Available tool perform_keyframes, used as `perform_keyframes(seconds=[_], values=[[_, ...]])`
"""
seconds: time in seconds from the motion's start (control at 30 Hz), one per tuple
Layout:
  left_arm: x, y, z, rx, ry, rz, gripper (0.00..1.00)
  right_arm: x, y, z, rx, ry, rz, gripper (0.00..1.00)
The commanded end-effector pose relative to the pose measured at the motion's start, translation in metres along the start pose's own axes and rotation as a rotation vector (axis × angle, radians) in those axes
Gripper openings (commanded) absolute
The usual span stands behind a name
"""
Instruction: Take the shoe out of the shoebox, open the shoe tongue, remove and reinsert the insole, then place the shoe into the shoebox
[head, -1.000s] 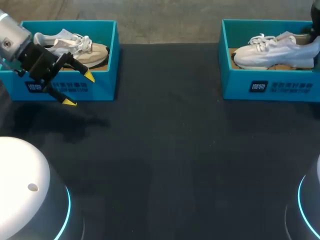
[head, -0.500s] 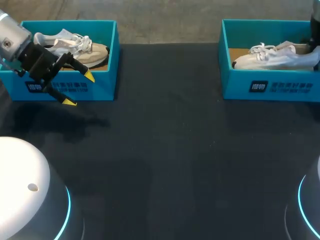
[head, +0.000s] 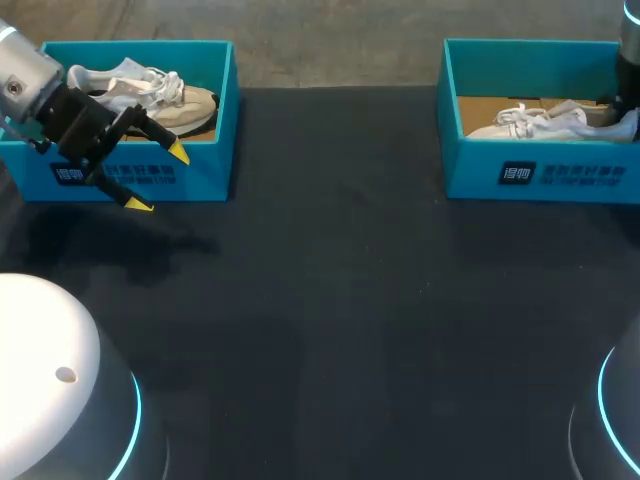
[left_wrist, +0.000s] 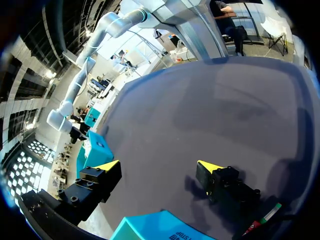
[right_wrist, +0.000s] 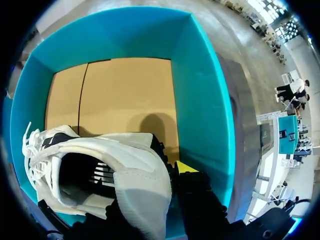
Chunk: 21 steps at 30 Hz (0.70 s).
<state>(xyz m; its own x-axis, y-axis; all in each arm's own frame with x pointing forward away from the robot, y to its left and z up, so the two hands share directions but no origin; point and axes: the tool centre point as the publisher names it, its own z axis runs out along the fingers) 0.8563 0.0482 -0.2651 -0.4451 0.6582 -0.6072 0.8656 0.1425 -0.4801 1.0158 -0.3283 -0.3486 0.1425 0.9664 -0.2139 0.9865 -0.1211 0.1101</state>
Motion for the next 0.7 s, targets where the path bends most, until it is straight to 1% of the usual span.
perform_keyframes(seconds=[0.03,0.7], values=[[0.000,-0.001,0.000,-0.004,0.003,0.000,1.00,0.001,0.003,0.007,0.003,0.006,-0.011,0.00],[0.000,-0.001,0.000,-0.004,0.003,0.000,1.00,0.005,0.003,0.034,0.025,0.006,-0.057,0.00]])
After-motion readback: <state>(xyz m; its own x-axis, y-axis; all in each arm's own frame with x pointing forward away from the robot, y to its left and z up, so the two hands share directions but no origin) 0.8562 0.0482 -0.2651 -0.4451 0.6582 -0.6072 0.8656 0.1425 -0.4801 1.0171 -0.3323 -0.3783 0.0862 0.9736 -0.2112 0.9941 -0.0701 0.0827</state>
